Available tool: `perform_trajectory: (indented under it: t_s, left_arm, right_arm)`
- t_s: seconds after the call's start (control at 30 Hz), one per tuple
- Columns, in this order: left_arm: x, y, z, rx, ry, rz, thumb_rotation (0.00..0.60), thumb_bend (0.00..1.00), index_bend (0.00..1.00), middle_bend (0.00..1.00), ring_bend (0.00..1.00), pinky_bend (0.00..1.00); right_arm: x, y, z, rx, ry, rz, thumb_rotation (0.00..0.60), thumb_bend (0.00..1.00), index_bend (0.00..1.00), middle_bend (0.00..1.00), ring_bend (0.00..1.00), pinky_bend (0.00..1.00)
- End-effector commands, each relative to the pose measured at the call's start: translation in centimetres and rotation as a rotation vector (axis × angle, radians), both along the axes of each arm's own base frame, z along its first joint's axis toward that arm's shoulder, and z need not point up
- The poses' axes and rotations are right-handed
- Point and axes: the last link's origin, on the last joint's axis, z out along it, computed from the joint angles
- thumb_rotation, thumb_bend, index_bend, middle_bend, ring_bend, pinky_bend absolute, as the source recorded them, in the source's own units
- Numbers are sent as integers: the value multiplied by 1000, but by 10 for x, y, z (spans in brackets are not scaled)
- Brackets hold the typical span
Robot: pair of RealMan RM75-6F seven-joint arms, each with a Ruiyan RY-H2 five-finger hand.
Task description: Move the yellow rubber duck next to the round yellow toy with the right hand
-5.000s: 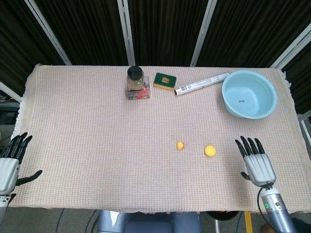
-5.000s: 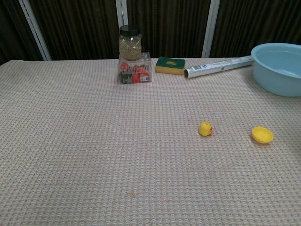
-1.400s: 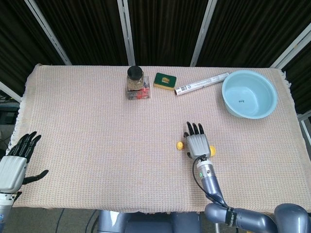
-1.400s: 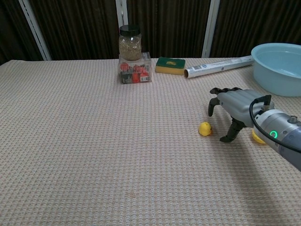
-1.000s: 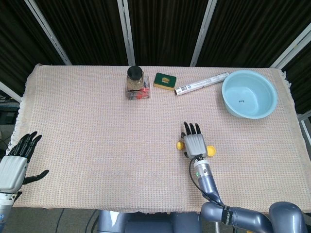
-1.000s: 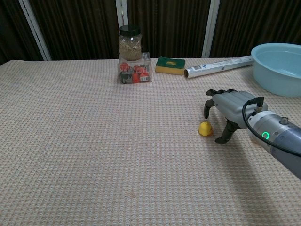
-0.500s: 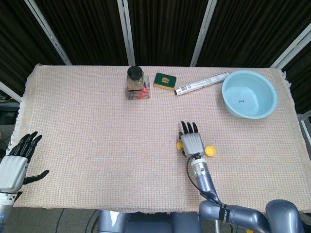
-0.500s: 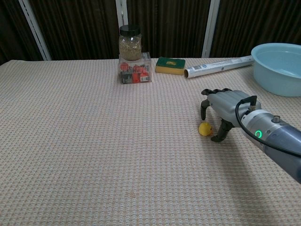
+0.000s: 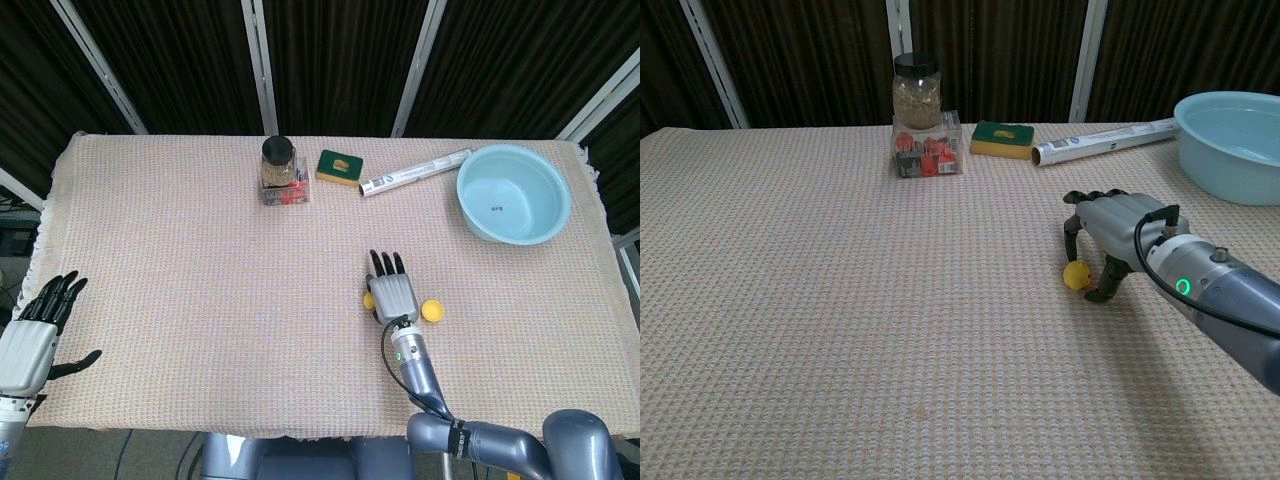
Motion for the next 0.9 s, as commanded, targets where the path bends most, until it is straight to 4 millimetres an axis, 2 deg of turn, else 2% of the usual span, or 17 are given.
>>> perform_trajectory:
  t_s: [0.03, 0.43, 0.9]
  left_arm:
    - [0, 0, 0, 0, 0, 0, 600, 0, 0, 0, 0, 220]
    - [0, 0, 0, -5, 0, 1, 600, 0, 0, 0, 0, 221]
    - [2, 0, -1, -7, 7, -1, 600, 0, 0, 0, 0, 221]
  right_arm:
    - [0, -1, 0, -2, -2, -2, 600, 149, 469, 0, 0, 0]
    - [2, -2, 1, -8, -14, 9, 600, 151, 508, 0, 0, 0]
    - [1, -4, 20, -42, -13, 15, 600, 151, 509, 0, 0, 0]
